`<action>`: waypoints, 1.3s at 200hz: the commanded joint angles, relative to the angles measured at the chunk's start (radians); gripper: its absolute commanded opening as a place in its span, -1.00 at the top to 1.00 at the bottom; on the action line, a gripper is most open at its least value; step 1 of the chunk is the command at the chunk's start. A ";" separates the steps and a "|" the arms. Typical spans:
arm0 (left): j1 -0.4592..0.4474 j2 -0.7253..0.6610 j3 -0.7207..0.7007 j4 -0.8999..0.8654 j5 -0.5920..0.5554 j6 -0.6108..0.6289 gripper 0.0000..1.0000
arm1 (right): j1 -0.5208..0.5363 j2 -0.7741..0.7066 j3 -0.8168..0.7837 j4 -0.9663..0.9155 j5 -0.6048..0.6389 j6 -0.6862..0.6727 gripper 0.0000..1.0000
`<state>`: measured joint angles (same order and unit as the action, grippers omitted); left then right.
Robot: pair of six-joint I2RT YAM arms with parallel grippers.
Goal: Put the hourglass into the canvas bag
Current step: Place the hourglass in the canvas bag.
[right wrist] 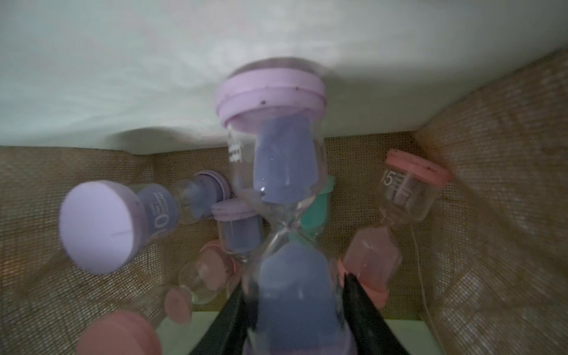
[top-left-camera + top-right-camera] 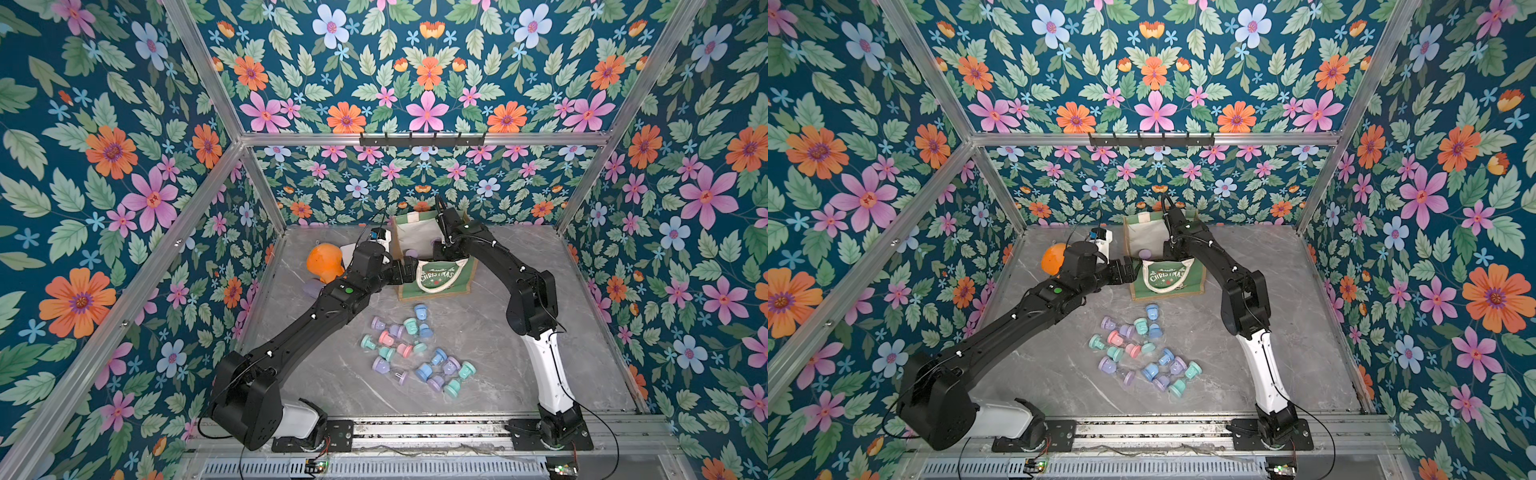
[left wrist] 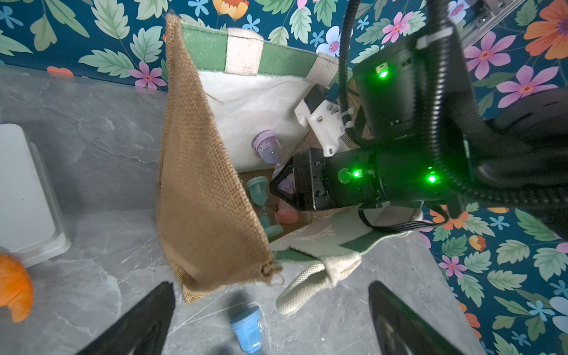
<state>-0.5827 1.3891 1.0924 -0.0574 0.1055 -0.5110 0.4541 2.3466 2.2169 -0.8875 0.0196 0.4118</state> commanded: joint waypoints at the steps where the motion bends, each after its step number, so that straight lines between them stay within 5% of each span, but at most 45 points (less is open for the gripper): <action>1: 0.001 -0.001 0.001 0.027 0.006 -0.007 -1.00 | 0.001 0.009 -0.006 0.014 0.018 -0.018 0.34; 139: 0.001 -0.021 0.003 0.025 0.013 -0.047 -1.00 | 0.002 -0.063 0.029 -0.026 0.015 -0.026 -0.13; 204: -0.004 -0.110 -0.030 0.009 0.015 -0.170 -1.00 | 0.026 -0.260 0.018 -0.124 -0.041 0.016 -0.42; 260: -0.080 -0.207 -0.063 -0.100 -0.102 -0.220 -1.00 | 0.144 -0.514 -0.140 -0.248 0.108 0.128 -0.54</action>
<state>-0.6331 1.2125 1.0424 -0.0998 0.0807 -0.6983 0.5545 1.9079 2.1422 -1.0416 0.0353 0.4648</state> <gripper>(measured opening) 0.998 0.766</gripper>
